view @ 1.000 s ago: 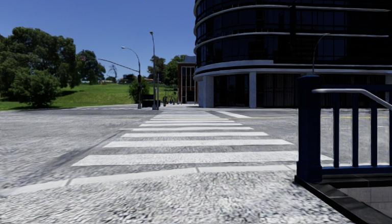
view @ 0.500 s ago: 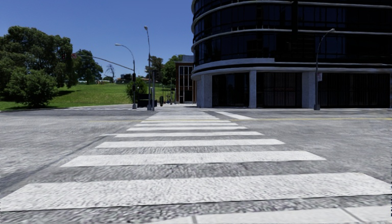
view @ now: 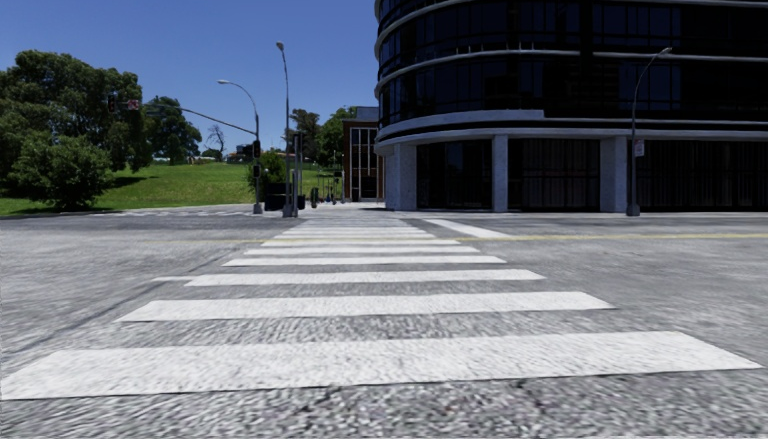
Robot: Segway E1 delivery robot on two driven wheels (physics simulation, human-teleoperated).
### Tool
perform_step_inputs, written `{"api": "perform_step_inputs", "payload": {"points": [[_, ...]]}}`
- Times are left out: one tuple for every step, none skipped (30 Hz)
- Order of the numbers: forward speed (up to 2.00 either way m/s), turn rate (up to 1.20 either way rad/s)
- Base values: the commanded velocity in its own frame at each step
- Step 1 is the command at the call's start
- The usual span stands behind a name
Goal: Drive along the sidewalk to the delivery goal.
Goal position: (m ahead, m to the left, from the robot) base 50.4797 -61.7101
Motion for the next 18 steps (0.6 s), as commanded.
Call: {"api": "perform_step_inputs", "payload": {"points": [[1.65, 0.06], [1.65, 0.06], [1.65, 0.06], [1.65, 0.06], [1.65, 0.06], [1.65, 0.06], [1.65, 0.06], [1.65, 0.06], [1.65, 0.06], [1.65, 0.06], [1.65, 0.06], [1.65, 0.06], [1.65, 0.06], [1.65, 0.06], [1.65, 0.06], [1.65, 0.06], [1.65, 0.06], [1.65, 0.06]]}}
